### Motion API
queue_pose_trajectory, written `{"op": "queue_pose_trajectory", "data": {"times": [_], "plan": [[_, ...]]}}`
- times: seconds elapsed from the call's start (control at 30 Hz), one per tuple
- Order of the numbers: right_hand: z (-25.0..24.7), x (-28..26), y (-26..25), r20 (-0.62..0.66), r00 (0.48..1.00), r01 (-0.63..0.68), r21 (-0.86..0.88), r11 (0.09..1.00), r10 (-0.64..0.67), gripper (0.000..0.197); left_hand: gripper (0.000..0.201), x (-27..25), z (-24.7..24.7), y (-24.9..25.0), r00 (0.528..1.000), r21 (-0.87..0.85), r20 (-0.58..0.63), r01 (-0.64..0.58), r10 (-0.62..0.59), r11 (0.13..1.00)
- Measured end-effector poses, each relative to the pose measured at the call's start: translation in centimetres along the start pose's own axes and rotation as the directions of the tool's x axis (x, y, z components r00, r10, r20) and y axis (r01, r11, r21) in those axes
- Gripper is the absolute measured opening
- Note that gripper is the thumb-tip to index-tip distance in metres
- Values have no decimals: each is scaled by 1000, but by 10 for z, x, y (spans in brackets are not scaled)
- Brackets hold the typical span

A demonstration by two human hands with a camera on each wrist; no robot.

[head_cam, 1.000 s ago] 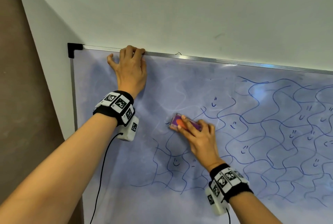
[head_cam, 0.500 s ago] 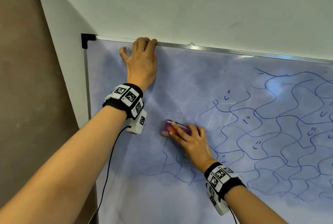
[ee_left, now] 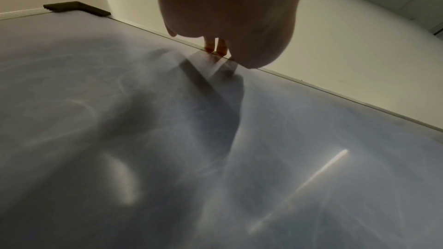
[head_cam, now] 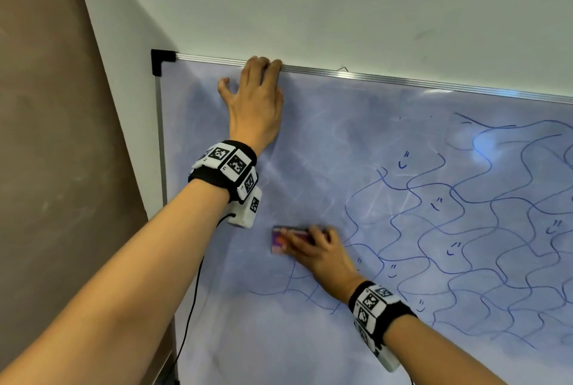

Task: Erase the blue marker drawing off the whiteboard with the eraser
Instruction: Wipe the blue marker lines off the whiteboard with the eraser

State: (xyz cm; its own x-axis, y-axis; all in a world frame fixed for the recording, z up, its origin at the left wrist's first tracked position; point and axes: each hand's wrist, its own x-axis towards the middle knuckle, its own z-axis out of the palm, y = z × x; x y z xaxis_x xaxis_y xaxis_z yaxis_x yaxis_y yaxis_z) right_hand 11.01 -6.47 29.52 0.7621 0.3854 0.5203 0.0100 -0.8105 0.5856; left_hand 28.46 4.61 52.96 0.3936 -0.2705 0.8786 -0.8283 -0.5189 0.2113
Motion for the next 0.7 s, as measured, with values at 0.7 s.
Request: {"op": "queue_pose_trajectory", "data": {"times": [0.7], "plan": [[-2,-32,14,73,989,134,-15,991,-132,61,46,0,-4,-6,997,62,63,-39,35,997]]}}
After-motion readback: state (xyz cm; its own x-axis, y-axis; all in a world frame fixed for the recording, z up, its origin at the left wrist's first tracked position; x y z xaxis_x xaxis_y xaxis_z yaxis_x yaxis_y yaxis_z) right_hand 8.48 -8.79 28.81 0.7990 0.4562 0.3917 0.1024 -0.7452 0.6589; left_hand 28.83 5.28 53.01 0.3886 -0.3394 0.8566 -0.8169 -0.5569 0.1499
